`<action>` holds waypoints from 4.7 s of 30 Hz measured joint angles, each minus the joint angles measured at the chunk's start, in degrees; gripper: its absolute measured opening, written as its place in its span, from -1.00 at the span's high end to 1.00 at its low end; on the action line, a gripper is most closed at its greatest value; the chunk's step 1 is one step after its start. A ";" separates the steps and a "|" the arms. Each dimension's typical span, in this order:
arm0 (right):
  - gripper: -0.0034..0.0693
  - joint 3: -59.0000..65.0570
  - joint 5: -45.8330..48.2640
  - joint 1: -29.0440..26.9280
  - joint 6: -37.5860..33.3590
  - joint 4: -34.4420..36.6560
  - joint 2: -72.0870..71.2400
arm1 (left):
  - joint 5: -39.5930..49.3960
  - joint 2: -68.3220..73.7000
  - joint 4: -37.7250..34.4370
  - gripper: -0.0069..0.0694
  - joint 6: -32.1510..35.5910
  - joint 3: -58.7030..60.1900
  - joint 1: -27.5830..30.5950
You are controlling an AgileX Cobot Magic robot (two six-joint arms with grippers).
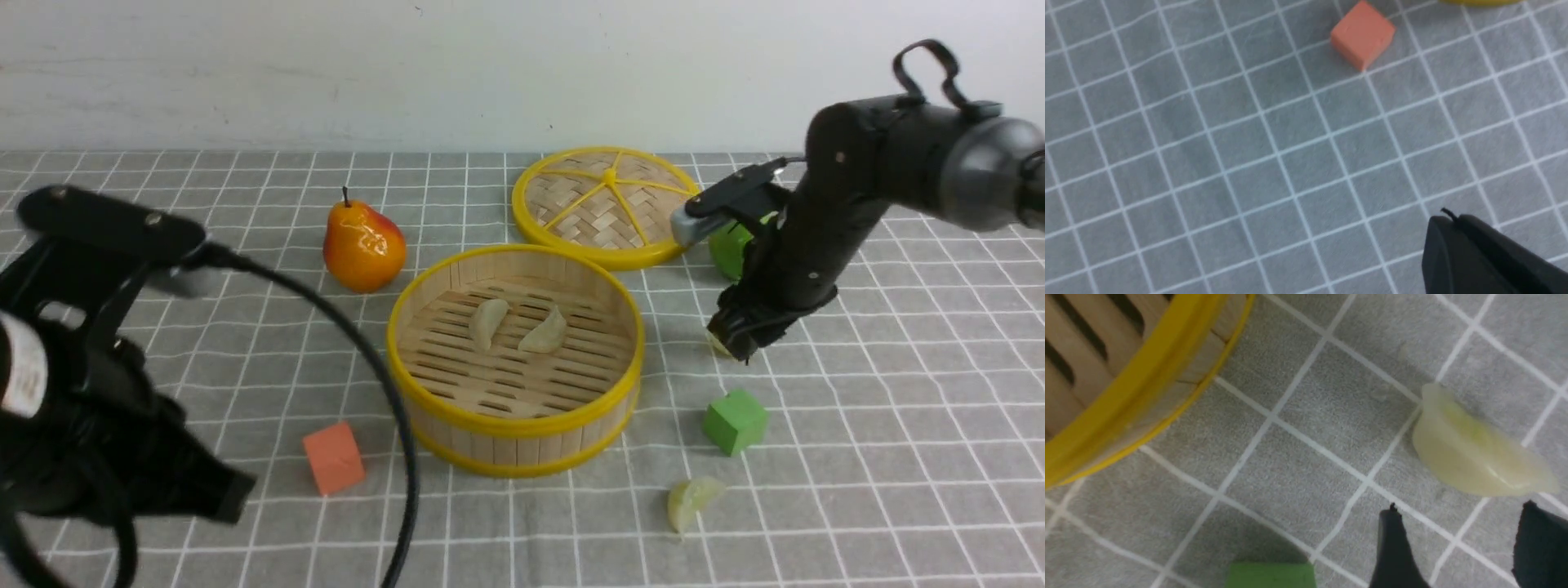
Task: Put the dumplings into the steamer on the table with the grey tablecloth.
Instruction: 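Reach for and grasp a dumpling lying on the table beside the steamer, then place the dumpling in the bamboo steamer basket with the right gripper, then reach for and grasp a dumpling lying on the table beside the steamer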
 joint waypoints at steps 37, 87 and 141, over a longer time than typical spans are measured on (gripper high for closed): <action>0.31 -16.08 8.33 1.18 10.88 22.10 -1.18 | -2.18 -30.49 15.05 0.86 -15.99 20.49 0.00; -0.60 -16.41 -5.15 16.30 18.04 29.63 9.38 | -17.06 -49.05 19.00 0.83 -17.61 32.65 0.00; 0.39 41.18 -23.27 14.83 37.85 2.66 -27.78 | -17.49 -48.95 18.83 0.77 -17.78 32.65 0.00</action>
